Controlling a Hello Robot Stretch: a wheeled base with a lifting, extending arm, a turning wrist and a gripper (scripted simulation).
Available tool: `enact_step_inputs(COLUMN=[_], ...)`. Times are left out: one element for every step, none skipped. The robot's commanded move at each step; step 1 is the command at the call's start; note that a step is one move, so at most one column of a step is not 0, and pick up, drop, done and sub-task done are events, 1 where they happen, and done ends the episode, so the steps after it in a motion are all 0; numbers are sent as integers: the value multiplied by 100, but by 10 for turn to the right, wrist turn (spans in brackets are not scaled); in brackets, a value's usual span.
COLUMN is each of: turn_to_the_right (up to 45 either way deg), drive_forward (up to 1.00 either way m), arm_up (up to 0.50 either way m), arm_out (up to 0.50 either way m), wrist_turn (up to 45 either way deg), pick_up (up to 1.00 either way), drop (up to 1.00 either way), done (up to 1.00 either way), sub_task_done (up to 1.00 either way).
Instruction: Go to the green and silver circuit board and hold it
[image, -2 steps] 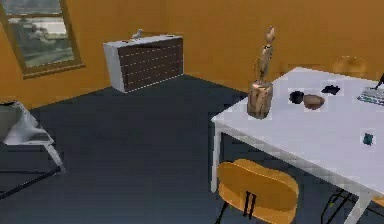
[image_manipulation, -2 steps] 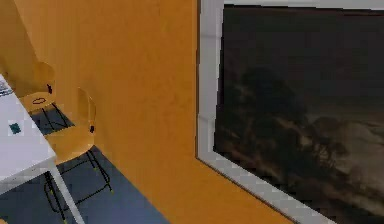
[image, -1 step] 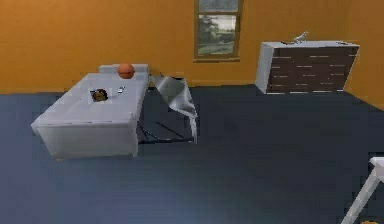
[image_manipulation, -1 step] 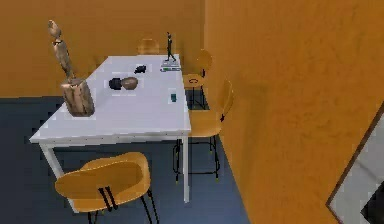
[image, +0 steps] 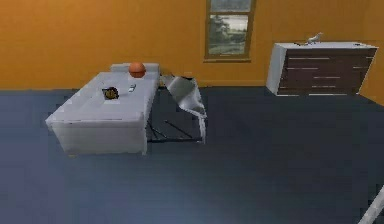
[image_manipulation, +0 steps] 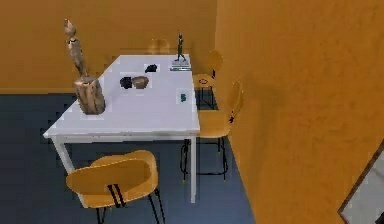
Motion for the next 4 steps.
enact_step_inputs(turn_to_the_right=[450, 450, 60, 0], drive_forward=[0, 0, 0, 80], arm_up=[0, 0, 0, 0], arm_out=[0, 0, 0, 0], wrist_turn=[0, 0, 0, 0], pick_up=[0, 0, 0, 0], drop=[0, 0, 0, 0], done=[0, 0, 0, 0], sub_task_done=[0, 0, 0, 0])
